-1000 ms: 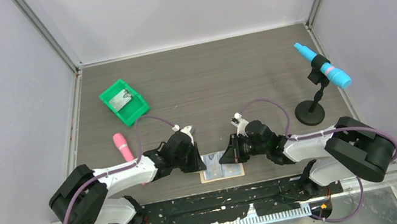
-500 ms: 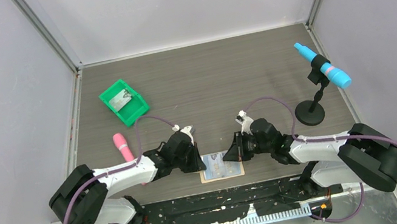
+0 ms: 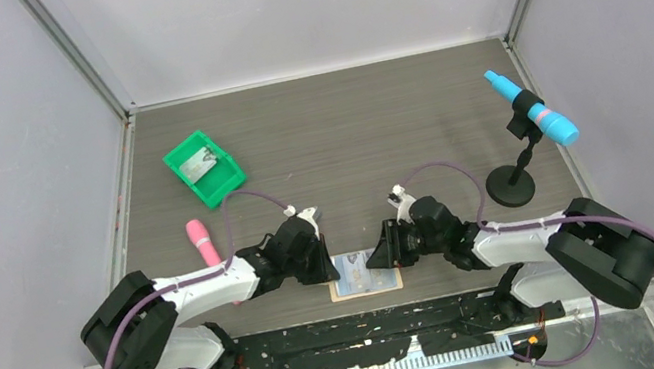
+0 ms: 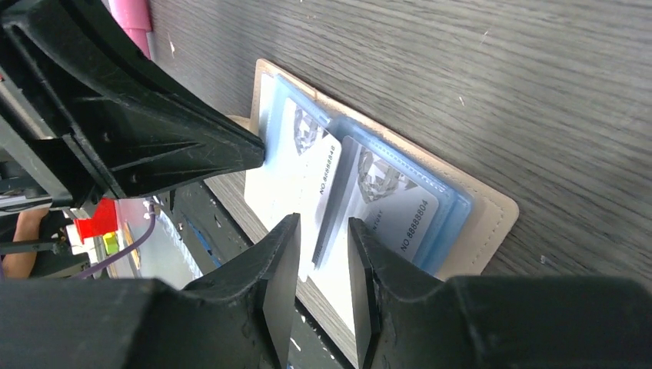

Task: Take the credit cards out of the card holder
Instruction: Remove the credit card from the card holder.

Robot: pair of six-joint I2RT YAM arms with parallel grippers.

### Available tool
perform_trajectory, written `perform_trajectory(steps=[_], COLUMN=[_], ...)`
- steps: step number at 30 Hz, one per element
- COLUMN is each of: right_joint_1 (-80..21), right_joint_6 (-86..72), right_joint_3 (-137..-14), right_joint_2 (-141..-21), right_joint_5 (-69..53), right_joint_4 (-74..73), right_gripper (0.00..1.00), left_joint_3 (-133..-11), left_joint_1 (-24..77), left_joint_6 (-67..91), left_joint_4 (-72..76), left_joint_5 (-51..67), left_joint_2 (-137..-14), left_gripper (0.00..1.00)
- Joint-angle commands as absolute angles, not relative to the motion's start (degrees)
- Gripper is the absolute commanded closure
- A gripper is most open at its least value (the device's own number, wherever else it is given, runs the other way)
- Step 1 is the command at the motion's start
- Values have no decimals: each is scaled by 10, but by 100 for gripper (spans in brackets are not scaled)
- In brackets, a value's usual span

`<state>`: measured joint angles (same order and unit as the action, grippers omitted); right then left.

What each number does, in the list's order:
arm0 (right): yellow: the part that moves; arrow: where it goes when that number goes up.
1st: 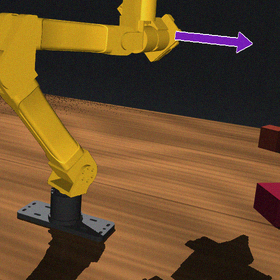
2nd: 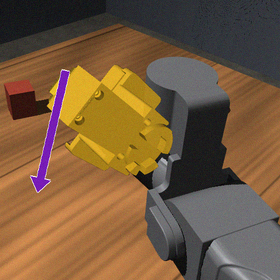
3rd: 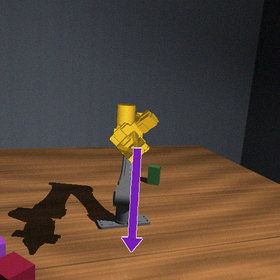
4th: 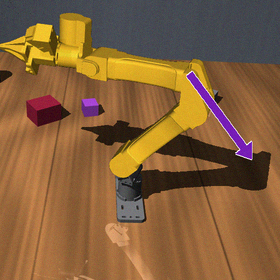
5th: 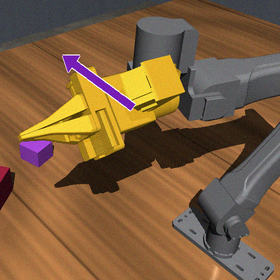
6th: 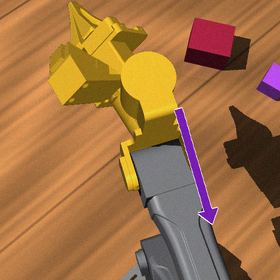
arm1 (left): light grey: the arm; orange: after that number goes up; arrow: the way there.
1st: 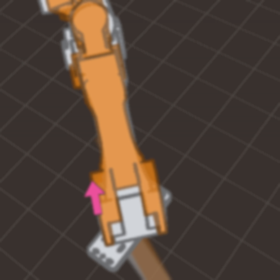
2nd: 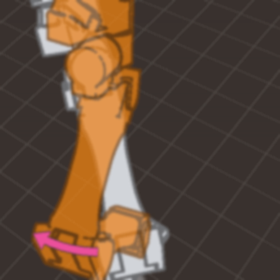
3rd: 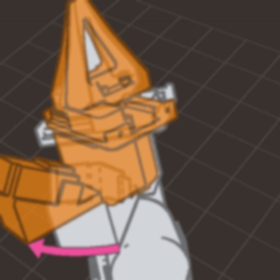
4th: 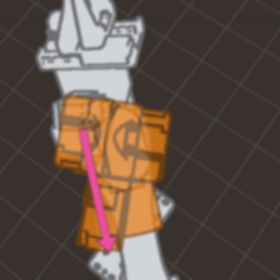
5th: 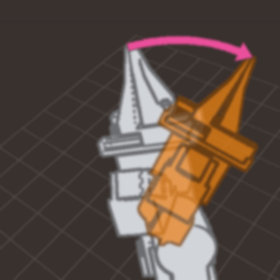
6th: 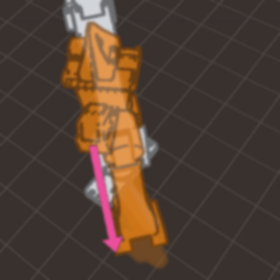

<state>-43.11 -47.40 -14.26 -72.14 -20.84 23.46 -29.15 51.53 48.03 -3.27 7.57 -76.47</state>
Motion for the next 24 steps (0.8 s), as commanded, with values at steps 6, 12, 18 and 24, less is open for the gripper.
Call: perform_trajectory(steps=[6, 12, 18, 24], right_joint_1=[-443, -446, -445, -445], right_joint_6=[-479, -481, -486, -481], right_joint_3=[-176, -180, -171, -158], right_joint_2=[-777, -785, -777, -714], right_joint_5=[-202, -191, -182, -164], right_joint_4=[273, 276, 283, 241], right_gripper=[63, 68, 94, 95], left_joint_3=[-279, -272, -272, -280], left_joint_1=[516, 516, 516, 516], left_joint_6=[479, 484, 483, 481], left_joint_4=[-44, -32, -36, -53], left_joint_5=[67, 73, 69, 68], left_joint_2=[-770, -772, -766, -756], left_gripper=[97, 97, 96, 96])
